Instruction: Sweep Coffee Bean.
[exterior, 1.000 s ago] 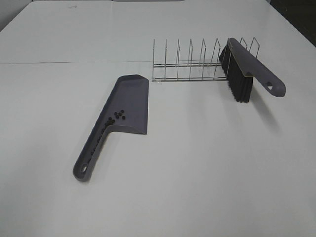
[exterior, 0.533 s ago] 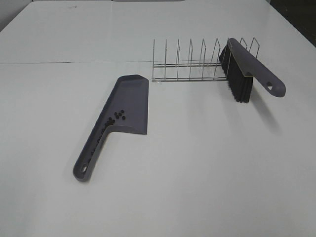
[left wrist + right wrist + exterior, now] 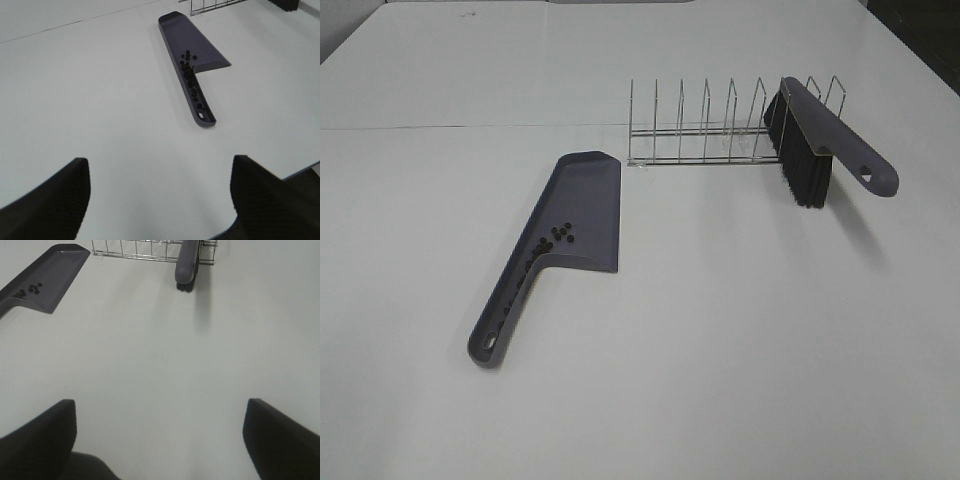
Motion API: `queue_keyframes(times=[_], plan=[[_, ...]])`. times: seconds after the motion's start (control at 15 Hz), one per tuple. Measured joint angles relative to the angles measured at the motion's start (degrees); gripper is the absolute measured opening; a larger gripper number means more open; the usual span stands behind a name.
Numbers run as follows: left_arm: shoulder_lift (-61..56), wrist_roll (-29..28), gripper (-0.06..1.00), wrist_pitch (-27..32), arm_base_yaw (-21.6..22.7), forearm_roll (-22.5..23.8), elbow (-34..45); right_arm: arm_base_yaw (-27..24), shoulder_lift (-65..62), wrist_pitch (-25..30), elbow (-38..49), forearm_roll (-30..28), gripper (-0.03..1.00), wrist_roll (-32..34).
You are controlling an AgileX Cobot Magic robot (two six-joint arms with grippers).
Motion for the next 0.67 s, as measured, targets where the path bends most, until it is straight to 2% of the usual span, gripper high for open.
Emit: queue_keyframes(times=[0.67], plan=[[0.0, 0.23, 0.71, 0.0, 0.0, -0.17, 0.0, 0.0, 0.0, 0.0, 0.0, 0.0, 0.77, 0.0]])
